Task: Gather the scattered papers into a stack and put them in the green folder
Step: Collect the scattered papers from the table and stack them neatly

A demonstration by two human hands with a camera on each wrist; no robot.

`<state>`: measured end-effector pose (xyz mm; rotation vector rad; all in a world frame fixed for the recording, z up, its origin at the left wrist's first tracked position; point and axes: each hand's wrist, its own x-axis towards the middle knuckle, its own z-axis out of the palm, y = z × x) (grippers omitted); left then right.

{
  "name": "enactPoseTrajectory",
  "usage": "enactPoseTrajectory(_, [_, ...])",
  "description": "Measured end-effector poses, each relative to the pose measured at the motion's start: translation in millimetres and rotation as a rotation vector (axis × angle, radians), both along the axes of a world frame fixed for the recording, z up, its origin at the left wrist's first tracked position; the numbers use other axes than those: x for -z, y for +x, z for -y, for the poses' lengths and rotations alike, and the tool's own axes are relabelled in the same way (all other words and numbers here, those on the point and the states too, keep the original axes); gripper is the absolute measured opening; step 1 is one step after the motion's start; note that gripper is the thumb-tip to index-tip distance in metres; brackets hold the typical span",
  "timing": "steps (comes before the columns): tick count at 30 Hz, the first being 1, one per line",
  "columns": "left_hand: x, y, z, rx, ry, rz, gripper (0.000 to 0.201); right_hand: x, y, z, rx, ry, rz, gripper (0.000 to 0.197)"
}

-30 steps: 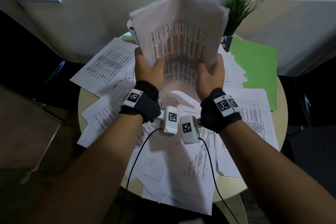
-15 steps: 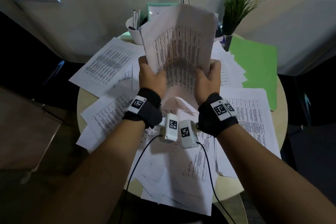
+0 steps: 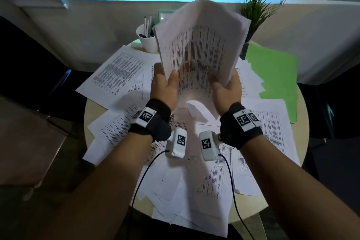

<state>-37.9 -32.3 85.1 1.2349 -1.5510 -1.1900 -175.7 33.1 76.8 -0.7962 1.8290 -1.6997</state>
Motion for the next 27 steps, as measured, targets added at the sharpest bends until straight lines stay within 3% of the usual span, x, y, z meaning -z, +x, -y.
enactPoseTrajectory(4, [28, 11, -1, 0.039, 0.120, 0.140, 0.054, 17, -4, -7, -0.017, 0.129, 0.002, 0.021])
enactPoseTrajectory(6, [36, 13, -4, 0.076, 0.146, 0.214, 0.048, 23, -3, -9, -0.056, 0.187, -0.003, 0.021])
enactPoseTrajectory(12, [18, -11, 4, 0.108, 0.172, 0.203, 0.053, 6, -21, -5, -0.083, 0.189, -0.056, 0.021])
enactPoseTrajectory(16, [3, -43, 2, 0.157, 0.111, 0.211, 0.040, -12, -49, -12, -0.030, 0.253, -0.136, 0.024])
enactPoseTrajectory(20, [-7, -70, -3, 0.162, 0.088, 0.250, 0.040, -19, -88, -29, 0.070, 0.345, -0.142, 0.031])
enactPoseTrajectory(23, [1, -89, -14, 0.192, 0.149, 0.299, 0.038, -14, -119, -53, 0.121, 0.450, -0.149, 0.043])
enactPoseTrajectory(27, [28, -114, -36, 0.242, 0.316, 0.346, 0.045, 8, -147, -91, 0.169, 0.569, -0.140, 0.043])
